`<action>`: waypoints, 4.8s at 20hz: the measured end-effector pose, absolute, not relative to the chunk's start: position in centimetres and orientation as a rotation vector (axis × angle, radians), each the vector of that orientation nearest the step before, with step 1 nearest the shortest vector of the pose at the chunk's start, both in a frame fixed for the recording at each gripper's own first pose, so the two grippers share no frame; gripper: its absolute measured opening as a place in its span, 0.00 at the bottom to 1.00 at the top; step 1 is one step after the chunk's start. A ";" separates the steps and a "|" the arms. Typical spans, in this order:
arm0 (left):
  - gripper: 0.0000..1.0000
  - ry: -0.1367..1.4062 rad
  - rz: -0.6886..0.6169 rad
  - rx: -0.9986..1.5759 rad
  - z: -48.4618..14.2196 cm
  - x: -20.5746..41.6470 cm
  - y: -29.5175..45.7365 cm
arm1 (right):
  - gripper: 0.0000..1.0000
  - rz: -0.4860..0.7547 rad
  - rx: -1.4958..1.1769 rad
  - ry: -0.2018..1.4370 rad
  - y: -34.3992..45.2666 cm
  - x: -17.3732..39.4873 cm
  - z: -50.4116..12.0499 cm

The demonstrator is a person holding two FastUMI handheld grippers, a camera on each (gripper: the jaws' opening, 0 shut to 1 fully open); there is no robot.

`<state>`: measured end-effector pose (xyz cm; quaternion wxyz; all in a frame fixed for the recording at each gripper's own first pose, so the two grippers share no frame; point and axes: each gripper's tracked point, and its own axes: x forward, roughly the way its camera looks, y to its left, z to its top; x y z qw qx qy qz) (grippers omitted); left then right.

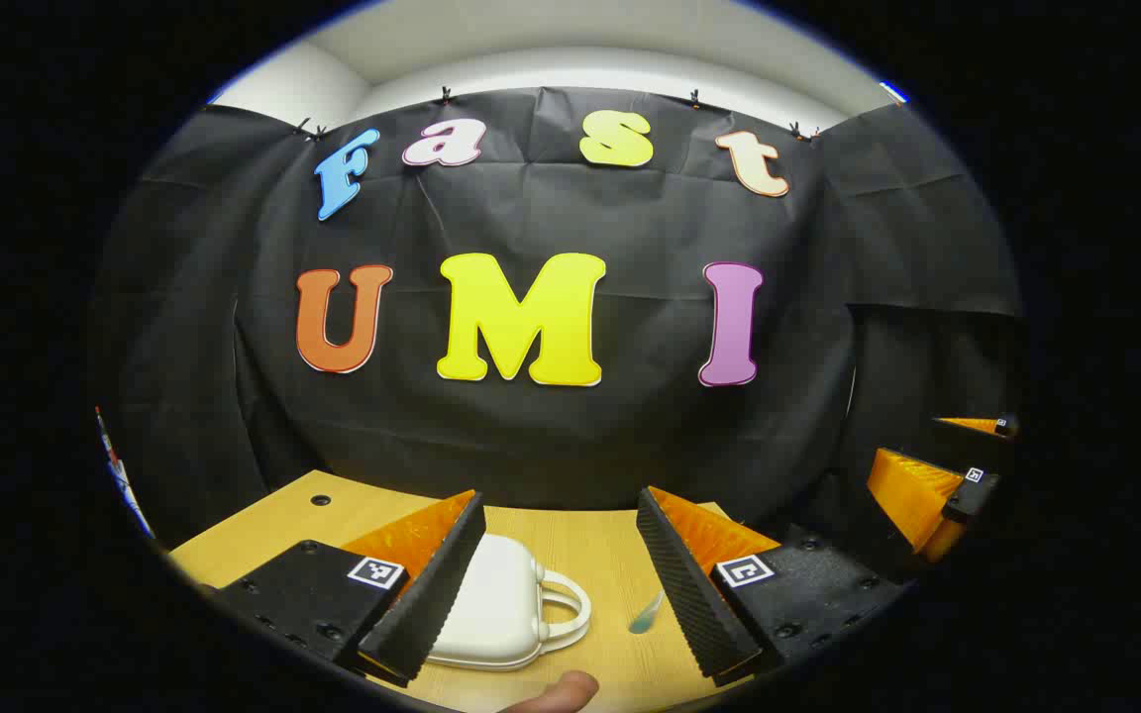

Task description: First open the suitcase, pack the skin care products into it, and then close the suitcase.

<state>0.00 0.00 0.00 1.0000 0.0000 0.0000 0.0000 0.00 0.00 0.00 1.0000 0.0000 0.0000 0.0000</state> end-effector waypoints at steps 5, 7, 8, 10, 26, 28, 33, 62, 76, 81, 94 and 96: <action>0.98 0.012 0.002 0.000 -0.4 0.4 -0.4 | 0.80 0.001 0.001 0.010 -0.3 0.7 -0.3; 0.98 0.010 0.003 0.009 -0.3 0.6 -0.5 | 0.80 -0.001 0.007 0.010 -0.6 0.9 -0.4; 0.98 0.007 0.006 0.017 -0.2 0.5 -0.5 | 0.80 -0.002 0.010 0.016 -0.6 1.1 -0.6; 0.98 0.007 0.006 0.030 -0.3 0.7 -0.8 | 0.80 -0.003 0.015 0.027 -0.8 1.5 -0.9; 0.98 0.088 -0.038 0.720 -17.8 6.9 -1.5 | 0.80 -0.136 0.001 0.065 -11.5 -0.1 -4.6; 0.98 0.116 -0.015 0.855 -20.0 7.5 -1.2 | 0.80 -0.124 0.009 0.085 -12.0 -0.5 -5.8; 0.97 0.168 -0.009 1.125 -25.1 9.1 -1.6 | 0.80 -0.090 0.009 0.100 -14.0 -0.5 -7.4; 0.03 0.289 -0.037 1.030 -16.0 9.5 6.4 | 0.80 -0.141 -0.023 0.108 -3.5 0.2 -4.6; 0.03 0.277 0.023 0.420 -7.9 10.7 29.1 | 0.80 -0.129 -0.049 0.203 6.8 0.6 -5.6; 0.03 0.350 0.091 0.316 -12.1 11.2 38.1 | 0.80 -0.119 0.044 0.236 8.0 0.4 -6.1; 0.04 0.670 0.081 0.010 -29.8 10.1 46.6 | 0.80 -0.201 -0.023 0.302 7.5 -1.2 -8.9; 0.05 0.663 0.060 -0.022 -29.9 10.2 46.6 | 0.80 -0.203 -0.040 0.299 7.5 -1.2 -8.7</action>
